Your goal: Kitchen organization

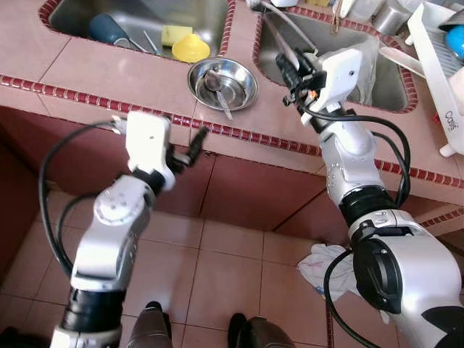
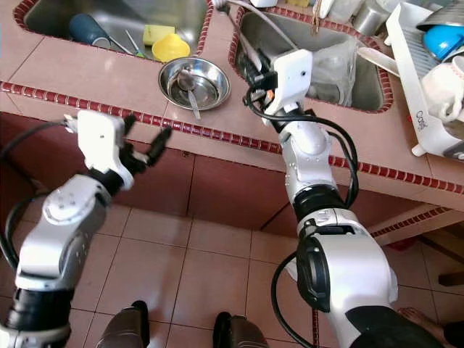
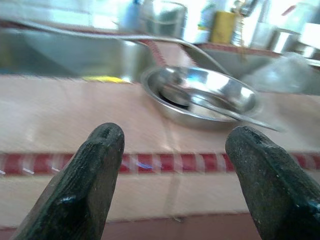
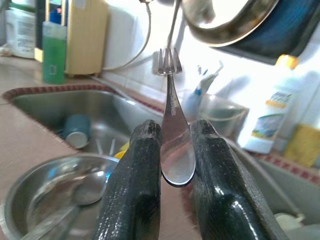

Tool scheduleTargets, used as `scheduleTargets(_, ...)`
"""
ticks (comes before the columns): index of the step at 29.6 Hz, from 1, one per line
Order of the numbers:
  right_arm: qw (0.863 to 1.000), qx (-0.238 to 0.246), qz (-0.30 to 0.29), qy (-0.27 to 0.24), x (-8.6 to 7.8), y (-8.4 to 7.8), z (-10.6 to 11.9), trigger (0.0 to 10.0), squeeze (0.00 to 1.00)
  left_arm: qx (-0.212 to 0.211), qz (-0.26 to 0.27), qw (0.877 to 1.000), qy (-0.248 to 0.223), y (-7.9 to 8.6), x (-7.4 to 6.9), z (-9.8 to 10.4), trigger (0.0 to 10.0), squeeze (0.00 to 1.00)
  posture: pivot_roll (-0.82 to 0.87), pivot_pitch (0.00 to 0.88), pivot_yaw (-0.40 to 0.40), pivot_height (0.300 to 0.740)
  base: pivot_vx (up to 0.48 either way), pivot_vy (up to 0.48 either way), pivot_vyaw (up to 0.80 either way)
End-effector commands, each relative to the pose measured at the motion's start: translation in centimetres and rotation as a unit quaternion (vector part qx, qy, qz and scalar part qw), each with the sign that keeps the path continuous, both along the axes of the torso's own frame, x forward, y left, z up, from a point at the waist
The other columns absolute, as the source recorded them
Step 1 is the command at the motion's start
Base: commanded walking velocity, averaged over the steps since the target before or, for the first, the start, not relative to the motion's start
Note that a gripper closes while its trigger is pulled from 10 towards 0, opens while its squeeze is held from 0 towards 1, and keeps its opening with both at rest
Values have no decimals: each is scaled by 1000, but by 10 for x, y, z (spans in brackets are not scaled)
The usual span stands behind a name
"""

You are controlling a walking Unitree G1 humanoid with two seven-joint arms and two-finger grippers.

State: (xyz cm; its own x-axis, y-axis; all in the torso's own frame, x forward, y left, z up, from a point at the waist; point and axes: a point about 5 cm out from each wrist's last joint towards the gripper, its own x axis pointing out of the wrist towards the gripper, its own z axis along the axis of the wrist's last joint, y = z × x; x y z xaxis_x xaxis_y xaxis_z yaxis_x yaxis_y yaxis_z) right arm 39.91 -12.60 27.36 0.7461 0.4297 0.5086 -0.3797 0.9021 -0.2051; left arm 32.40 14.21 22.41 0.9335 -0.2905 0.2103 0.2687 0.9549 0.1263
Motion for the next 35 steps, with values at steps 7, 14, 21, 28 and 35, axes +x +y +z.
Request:
scheduleTargets(7,998,1,-64,-26,-4,-28,8,10000,0,7,5,1000,-29,0,18,8,10000,0,194,105,-110,740,0,0,0)
scheduleTargets(14,996,4,-86,-21,-11,-33,-5,10000,0,-4,-5,1000,-30,-5,28,5,10000,0,164,52,-85,740,0,0,0)
scheduleTargets(21,994,19,-112,-6,-27,-37,-31,10000,0,-23,-26,999,-7,-10,32,-11,10000,0,136,18,-49,740,0,0,0)
scheduleTargets(28,991,40,-125,37,-46,-29,-68,10000,0,-35,-42,998,14,-12,23,-34,10000,0,133,0,-36,740,0,0,0)
scheduleTargets(35,990,38,-118,63,-59,-17,-87,10000,0,-41,-46,998,21,-12,19,-42,10000,0,141,0,-37,740,0,0,0)
